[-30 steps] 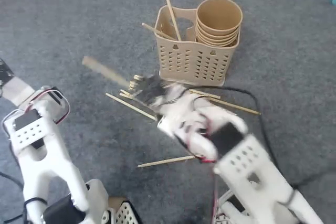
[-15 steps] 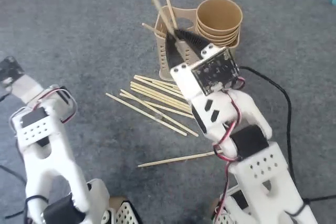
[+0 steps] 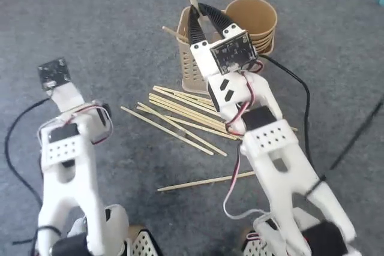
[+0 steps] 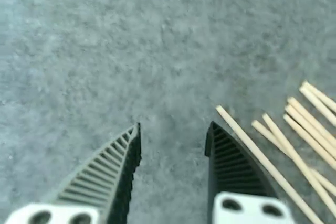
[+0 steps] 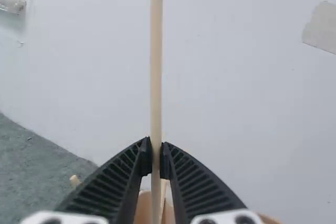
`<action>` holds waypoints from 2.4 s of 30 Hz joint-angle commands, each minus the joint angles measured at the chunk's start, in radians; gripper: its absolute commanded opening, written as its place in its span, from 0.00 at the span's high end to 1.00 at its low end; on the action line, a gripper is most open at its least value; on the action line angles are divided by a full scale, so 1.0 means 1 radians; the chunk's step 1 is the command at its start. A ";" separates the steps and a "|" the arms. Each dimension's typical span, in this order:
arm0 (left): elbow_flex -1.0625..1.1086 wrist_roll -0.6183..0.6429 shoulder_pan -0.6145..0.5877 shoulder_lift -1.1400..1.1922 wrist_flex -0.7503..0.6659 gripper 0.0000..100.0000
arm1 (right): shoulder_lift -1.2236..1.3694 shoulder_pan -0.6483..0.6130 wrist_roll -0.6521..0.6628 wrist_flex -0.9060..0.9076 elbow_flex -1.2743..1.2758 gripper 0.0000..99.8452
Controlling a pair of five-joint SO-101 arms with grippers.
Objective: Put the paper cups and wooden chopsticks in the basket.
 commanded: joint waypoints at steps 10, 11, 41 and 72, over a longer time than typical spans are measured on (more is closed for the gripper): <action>0.245 -0.084 0.143 -0.477 -0.044 0.80 | 0.177 0.119 -0.339 0.099 -0.221 0.89; 0.245 -0.087 0.147 -0.483 -0.032 0.80 | 0.183 0.122 -0.358 0.130 -0.239 0.89; 0.174 -0.367 0.583 -0.485 0.330 0.80 | -0.699 0.134 -0.385 1.395 -0.275 0.89; 0.226 -0.489 1.105 -0.196 0.235 0.81 | -0.711 0.924 -0.315 1.440 0.239 0.89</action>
